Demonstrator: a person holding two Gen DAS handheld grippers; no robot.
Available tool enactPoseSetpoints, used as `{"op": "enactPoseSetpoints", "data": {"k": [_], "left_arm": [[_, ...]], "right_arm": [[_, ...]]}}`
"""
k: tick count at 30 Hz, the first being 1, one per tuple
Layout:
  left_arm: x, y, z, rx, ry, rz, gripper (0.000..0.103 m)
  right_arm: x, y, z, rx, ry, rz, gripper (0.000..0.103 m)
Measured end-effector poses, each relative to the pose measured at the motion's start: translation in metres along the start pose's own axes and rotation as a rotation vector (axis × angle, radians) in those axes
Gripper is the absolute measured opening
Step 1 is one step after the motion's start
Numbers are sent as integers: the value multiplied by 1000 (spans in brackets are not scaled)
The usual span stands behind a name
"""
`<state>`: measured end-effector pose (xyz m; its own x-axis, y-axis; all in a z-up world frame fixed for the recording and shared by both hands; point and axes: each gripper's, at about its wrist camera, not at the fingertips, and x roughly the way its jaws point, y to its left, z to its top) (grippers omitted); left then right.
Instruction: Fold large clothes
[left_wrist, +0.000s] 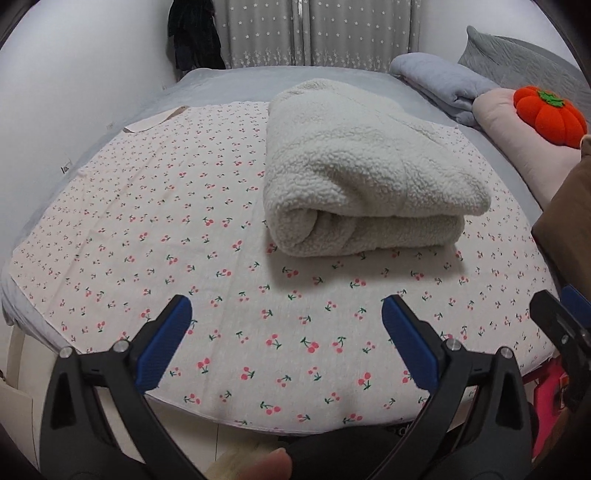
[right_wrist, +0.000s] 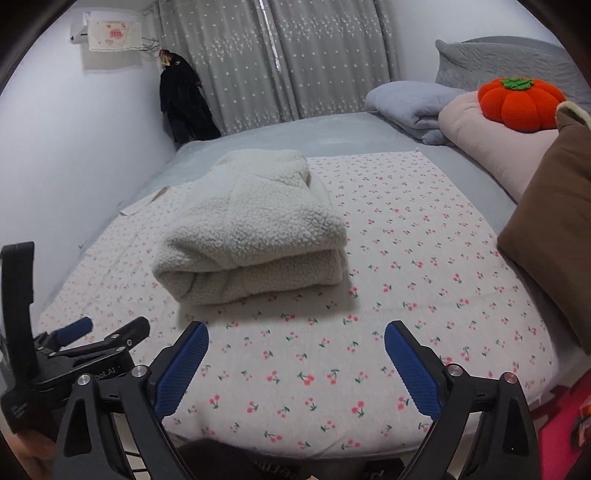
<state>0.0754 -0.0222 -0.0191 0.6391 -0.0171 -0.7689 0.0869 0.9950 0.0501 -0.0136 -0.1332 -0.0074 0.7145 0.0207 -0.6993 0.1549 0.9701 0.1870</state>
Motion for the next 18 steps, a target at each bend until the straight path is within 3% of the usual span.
{"op": "enactPoseSetpoints", "data": {"k": [6, 18], "left_arm": [[-1, -6, -3, 17, -4, 33, 102], [0, 4, -2, -8, 0, 45, 102]], "right_arm": [[4, 6, -7, -19, 20, -44, 98], [7, 21, -6, -45, 25, -36, 98]]}}
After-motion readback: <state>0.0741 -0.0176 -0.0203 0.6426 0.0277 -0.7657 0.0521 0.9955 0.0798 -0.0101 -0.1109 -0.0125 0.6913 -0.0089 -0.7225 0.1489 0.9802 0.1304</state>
